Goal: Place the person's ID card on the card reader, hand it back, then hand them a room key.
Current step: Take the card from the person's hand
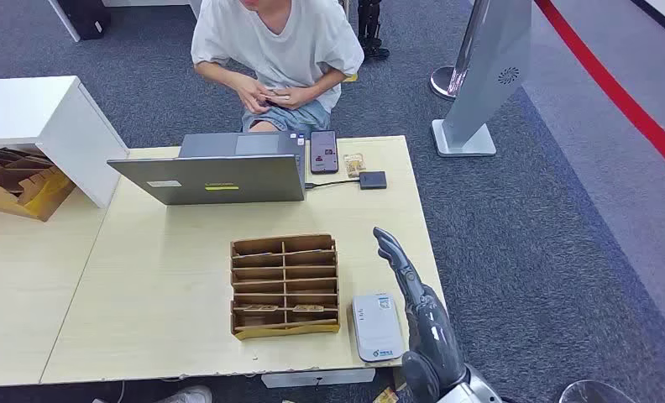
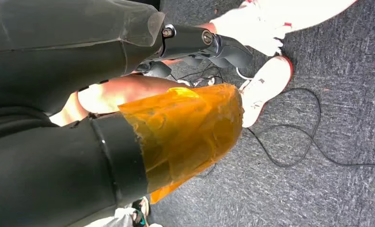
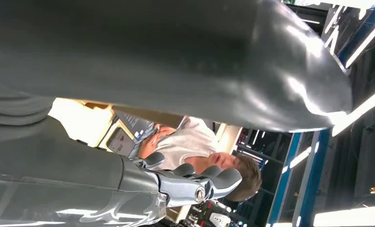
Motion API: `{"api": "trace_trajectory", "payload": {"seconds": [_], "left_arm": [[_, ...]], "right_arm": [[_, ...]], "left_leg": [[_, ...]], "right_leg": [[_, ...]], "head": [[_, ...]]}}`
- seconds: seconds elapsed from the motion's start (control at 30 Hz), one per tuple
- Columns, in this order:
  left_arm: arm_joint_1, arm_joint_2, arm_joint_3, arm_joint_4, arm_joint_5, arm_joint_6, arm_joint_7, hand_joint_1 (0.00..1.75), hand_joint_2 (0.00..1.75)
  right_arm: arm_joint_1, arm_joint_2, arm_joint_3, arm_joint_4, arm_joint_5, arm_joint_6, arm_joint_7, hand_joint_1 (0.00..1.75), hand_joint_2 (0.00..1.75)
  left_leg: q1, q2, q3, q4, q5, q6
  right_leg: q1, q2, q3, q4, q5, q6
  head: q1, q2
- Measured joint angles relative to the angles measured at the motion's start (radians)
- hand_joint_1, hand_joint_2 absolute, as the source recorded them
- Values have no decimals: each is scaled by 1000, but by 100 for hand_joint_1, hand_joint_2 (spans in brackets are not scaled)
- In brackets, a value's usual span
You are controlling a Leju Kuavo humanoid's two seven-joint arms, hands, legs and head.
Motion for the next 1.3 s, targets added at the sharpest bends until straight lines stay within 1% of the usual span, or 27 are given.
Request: {"api": "trace_trajectory", "payload": {"seconds": [0.03,0.07,0.1,0.33,0.57,0.7,1.07,1.3], "left_arm": [[0,0,0,0,0,0,0,0,0],[0,0,0,0,0,0,0,0,0],[0,0,0,0,-1,0,0,0,0],[-1,0,0,0,-6,0,0,0,0],[-1,0,0,0,-9,-1,-1,0,0],[-3,0,0,0,-18,-4,-2,0,0],[-12,0,0,0,-39,-19,-3,0,0],[-14,0,0,0,-45,-25,0,0,0]], "right_arm": [[0,0,0,0,0,0,0,0,116],[0,0,0,0,0,0,0,0,131],[0,0,0,0,0,0,-1,0,175],[-12,0,0,0,45,-7,8,0,175],[-24,10,5,-16,129,-14,59,0,175],[-62,11,9,-16,192,-28,93,0,175],[-211,11,35,12,403,-66,210,0,175],[-298,14,62,52,642,-110,306,0,175]], "left_leg": [[0,0,0,0,0,0],[0,0,0,0,0,0],[0,0,0,0,0,0],[0,0,0,0,0,0],[0,0,0,0,0,0],[0,0,0,0,0,0],[0,0,0,0,0,0],[0,0,0,0,0,0]], "right_leg": [[0,0,0,0,0,0],[0,0,0,0,0,0],[0,0,0,0,0,0],[0,0,0,0,0,0],[0,0,0,0,0,0],[0,0,0,0,0,0],[0,0,0,0,0,0],[0,0,0,0,0,0]], "head": [[0,0],[0,0],[0,0],[0,0],[0,0],[0,0],[0,0],[0,0]]}}
